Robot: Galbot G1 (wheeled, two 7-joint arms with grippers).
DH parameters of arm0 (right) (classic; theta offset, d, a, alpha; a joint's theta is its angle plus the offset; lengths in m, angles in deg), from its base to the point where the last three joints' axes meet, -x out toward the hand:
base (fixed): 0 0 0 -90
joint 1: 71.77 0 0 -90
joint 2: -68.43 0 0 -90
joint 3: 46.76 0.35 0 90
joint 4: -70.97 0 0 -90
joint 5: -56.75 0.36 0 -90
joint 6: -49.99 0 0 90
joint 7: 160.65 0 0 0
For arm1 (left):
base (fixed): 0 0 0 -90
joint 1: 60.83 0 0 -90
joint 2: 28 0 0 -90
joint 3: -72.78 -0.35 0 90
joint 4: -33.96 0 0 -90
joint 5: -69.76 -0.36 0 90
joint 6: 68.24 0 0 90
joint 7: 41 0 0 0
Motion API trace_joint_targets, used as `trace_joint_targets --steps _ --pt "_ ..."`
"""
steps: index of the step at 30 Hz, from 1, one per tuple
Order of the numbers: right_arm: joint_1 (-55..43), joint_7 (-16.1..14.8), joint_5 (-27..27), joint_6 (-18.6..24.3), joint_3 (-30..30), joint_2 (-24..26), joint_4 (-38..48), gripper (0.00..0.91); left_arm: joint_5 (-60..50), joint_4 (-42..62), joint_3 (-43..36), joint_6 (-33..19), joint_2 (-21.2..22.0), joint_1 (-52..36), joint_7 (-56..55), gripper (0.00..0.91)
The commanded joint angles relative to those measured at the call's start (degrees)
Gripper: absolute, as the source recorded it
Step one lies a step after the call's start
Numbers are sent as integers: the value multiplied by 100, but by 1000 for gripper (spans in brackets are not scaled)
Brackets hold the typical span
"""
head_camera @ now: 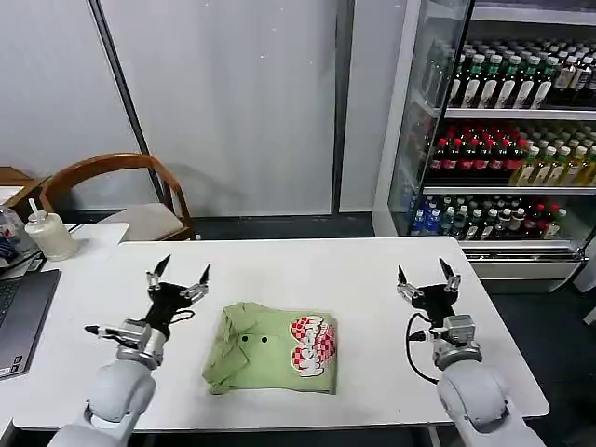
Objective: Fold and organize the clothes.
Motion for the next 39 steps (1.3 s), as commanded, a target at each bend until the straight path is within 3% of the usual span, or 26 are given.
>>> trace_joint_targets --steps 1,23,28,39 --pt "-570 -68 -295 144 -452 -387 652 907 -304 590 620 -558 -150 97 404 907" --pt "-671 -114 -494 171 -365 -376 893 907 -17 598 735 -401 -167 171 202 907" --pt "-607 -234 -791 558 -297 -347 966 907 -134 729 740 -505 -229 180 271 907" --pt "-377 -355 -947 834 -204 -309 862 907 -127 685 745 -542 -254 172 278 907"
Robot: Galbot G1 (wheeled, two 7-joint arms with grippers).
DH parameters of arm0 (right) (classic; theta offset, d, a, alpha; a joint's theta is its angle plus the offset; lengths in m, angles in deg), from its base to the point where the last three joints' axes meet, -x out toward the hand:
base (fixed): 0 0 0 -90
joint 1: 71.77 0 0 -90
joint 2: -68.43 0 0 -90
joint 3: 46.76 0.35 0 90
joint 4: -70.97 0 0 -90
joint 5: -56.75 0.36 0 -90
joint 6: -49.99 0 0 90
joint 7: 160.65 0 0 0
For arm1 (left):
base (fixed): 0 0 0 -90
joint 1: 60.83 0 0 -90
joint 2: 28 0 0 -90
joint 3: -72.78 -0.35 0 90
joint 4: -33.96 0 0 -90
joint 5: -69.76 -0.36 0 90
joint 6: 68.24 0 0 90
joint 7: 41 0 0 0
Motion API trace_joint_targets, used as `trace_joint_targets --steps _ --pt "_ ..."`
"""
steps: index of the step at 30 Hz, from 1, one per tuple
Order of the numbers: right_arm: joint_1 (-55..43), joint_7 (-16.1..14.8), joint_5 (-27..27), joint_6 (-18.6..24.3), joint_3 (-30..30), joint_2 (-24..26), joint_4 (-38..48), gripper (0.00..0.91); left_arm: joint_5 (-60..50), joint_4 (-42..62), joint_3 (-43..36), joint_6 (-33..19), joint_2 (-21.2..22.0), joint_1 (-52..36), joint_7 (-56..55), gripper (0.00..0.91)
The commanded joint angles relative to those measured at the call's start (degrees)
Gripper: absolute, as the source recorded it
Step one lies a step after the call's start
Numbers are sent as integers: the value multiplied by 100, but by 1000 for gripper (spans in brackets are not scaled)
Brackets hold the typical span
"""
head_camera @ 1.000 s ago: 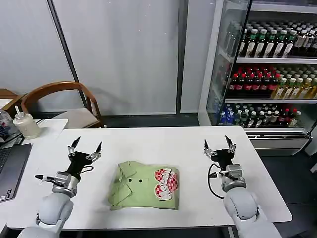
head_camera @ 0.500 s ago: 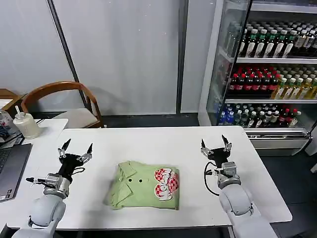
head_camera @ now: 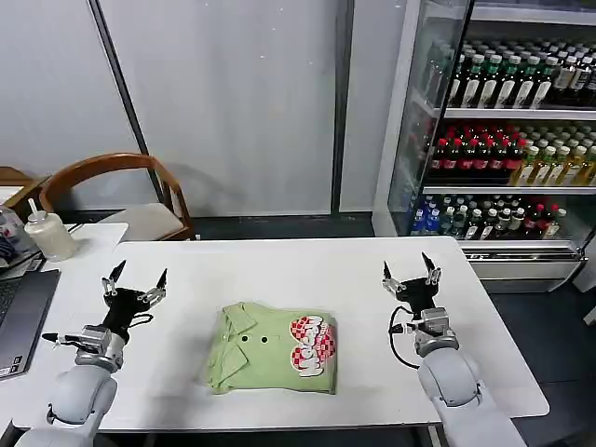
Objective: Fold and organize the clothes.
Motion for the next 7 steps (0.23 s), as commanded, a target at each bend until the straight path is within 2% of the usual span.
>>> trace_joint_targets --steps 1,7 --pt "167 -99 -336 376 73 5 -48 907 -39 21 33 -55 -17 13 87 907" --pt "201 -83 -305 429 125 -4 -82 907 -36 58 69 -61 -6 1 128 907"
